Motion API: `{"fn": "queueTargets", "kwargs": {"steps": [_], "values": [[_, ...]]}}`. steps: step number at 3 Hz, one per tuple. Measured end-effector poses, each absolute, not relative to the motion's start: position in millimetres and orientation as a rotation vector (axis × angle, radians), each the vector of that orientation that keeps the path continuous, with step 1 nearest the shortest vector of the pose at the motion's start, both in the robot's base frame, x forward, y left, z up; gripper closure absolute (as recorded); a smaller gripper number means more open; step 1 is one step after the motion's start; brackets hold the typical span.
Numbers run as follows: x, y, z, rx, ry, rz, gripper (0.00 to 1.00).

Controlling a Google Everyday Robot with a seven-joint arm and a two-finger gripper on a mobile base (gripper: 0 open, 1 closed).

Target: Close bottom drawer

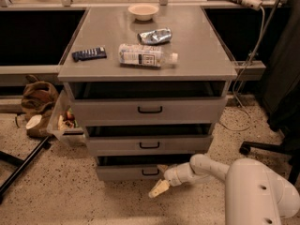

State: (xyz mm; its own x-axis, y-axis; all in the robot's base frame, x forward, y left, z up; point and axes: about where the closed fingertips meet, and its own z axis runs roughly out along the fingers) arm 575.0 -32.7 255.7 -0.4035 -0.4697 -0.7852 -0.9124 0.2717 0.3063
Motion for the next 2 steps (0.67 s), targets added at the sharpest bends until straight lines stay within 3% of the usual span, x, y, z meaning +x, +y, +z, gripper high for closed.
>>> {"fn": "queueTargets", "kwargs": {"steps": [2], "values": [[571.4,-46.4,218.0,-1.188,2.077,1.07,0.0]]}}
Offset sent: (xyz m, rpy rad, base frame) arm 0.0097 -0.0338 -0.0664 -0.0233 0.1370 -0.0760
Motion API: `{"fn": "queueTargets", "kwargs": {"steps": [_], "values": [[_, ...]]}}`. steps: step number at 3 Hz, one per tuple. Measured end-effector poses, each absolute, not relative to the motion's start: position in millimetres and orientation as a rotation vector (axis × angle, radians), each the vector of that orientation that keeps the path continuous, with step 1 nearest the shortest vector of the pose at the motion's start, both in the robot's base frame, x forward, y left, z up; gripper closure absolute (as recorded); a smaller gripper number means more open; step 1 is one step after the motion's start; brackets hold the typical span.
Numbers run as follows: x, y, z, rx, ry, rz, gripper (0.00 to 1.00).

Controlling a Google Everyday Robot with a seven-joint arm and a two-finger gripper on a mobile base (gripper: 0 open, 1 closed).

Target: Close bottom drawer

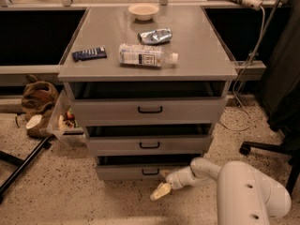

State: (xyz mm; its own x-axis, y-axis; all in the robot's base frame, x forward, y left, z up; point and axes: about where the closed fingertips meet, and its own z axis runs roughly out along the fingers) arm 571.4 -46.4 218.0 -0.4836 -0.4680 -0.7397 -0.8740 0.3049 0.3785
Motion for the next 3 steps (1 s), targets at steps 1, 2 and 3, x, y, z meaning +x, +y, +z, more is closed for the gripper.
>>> {"fn": "queueTargets", "kwargs": {"steps": [1,2,3], "values": [[588.1,-40.4,205.8,-1.198,2.085,1.082,0.0],[589.4,-39.8,206.1,-1.2,2.083,1.082,0.0],[593.9,-35.5,206.2,-1.203,2.07,1.09,0.0]]}}
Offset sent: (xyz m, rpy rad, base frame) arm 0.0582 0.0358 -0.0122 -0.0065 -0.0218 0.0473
